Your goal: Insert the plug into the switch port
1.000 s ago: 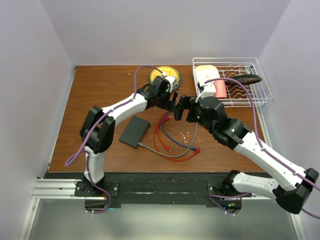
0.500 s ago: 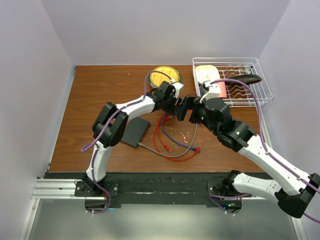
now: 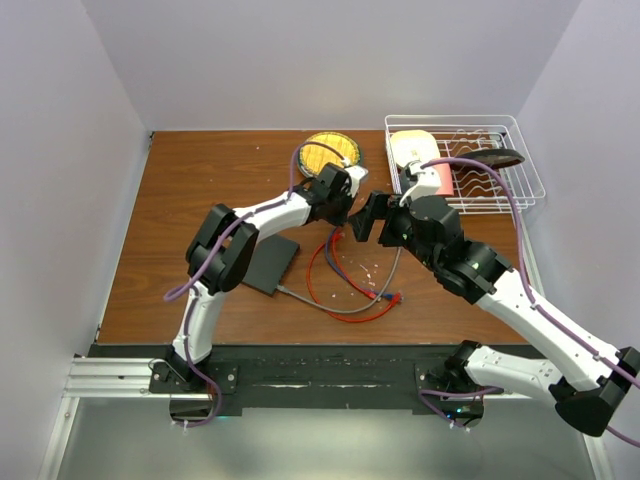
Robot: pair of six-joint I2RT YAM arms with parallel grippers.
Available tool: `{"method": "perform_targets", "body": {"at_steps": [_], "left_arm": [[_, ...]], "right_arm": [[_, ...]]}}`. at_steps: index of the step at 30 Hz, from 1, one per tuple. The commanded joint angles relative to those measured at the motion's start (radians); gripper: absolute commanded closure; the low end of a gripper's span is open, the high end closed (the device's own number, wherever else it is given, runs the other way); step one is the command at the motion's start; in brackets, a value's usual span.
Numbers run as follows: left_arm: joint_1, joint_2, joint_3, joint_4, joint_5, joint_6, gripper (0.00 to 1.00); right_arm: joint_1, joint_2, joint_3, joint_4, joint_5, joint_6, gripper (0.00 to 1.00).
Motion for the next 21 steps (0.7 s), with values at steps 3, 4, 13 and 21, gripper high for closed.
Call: {"method": "perform_targets", "body": {"at_steps": [3,4,13,21], "left_arm": [[0.015,-0.146,0.002,0.021,-0.064,-0.010,1.00],[0.021,-0.160,-0.003,0.018,-0.061,-0.026,1.00],[0.112,-0.370,-0.134,0.051,0.008,-0.148,1.00],[0.144,-0.600,-0.354,0.105,-0.045,-0.249,1.00]], "right_arm": [[-0.007,0.012,-0.008,0.019,-0.025,-0.004,0.02],[-0.009,0.019,-0.008,0.025,-0.029,-0.007,0.01],[-0.053,0.075,0.012,0.100,-0.112,0.007,0.02],[-0.158,0.196,0.006,0.350,-0.418,0.089,0.01]]}}
